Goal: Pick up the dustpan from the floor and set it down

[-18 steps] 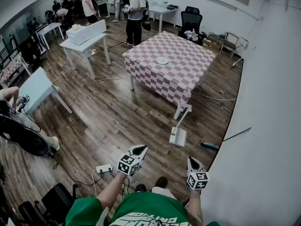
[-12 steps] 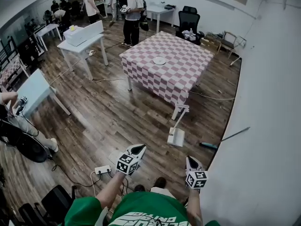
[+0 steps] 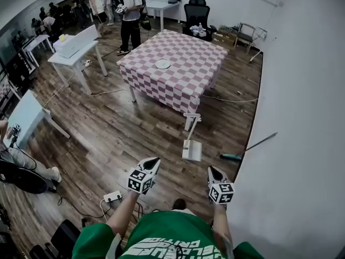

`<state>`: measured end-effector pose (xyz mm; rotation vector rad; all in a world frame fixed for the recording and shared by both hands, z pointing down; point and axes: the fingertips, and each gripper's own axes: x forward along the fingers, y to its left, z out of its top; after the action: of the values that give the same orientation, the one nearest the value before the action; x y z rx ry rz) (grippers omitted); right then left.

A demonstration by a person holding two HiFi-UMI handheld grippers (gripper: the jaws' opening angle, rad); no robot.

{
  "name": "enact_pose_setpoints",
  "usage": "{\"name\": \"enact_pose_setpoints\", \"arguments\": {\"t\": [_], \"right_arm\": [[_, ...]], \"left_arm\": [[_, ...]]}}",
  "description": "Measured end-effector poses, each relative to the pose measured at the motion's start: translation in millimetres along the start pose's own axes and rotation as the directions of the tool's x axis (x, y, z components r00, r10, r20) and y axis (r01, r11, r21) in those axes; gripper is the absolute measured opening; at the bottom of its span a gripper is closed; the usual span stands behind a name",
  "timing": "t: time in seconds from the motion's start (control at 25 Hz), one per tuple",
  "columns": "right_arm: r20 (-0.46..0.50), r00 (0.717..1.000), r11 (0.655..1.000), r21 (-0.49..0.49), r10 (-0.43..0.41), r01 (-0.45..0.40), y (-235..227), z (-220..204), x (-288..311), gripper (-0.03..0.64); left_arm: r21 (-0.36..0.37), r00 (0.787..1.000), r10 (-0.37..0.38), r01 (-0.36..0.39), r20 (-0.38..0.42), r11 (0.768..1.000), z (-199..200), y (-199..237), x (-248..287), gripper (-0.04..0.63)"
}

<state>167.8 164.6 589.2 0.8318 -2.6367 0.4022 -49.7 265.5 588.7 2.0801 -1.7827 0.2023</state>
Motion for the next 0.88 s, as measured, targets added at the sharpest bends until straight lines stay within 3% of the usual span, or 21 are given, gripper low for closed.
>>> {"name": "enact_pose_setpoints", "arguments": {"t": [0.52, 0.88], "right_arm": [[-0.020, 0.999, 0.999, 0.041, -0.032, 0.033, -71, -6, -2, 0.008], [-0.040, 0.996, 0.994, 0.073, -0.078, 0.081, -112, 2, 21, 0.008]], "left_arm": [[0.038, 0.997, -0.070, 0.071, -0.034, 0.997, 12, -42, 78, 0.005], [0.047, 0.991, -0.120, 0.124, -0.066, 0.991, 26, -33, 134, 0.005]]}}
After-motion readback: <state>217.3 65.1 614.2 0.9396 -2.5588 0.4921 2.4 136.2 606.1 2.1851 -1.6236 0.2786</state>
